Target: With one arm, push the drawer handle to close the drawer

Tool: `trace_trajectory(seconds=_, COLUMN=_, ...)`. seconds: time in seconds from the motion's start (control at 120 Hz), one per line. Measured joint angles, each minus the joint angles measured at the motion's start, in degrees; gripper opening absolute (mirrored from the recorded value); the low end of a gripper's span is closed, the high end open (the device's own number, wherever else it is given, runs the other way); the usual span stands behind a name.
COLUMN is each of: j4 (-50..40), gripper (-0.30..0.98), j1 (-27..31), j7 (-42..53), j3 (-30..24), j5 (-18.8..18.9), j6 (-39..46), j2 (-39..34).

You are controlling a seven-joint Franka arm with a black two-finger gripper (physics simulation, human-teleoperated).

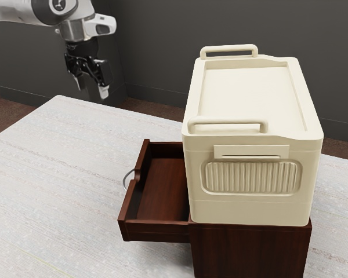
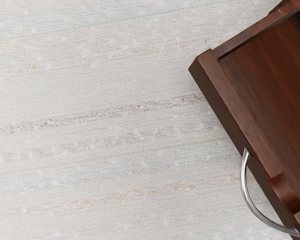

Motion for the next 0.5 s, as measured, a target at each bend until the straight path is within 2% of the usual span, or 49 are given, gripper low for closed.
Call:
trace_trajectory(seconds=0.275, j4=-0.1, gripper=0.68, j1=0.4, j7=-0.2, j3=-0.8, j5=-0.3, j6=0.8, j2=0.4)
trace_trajectory(seconds=0.408, j4=-1.8, gripper=0.34, j1=-0.3, j7=0.7, j3=-1.3, j5=-1.7, j6=-0.4, j2=-0.3)
trace_trajectory(seconds=0.5, j4=-10.6, gripper=0.16, j1=-0.9, j7=4.1, j3=-0.6, j5=-1.7, j6=2.9, j2=-3.7)
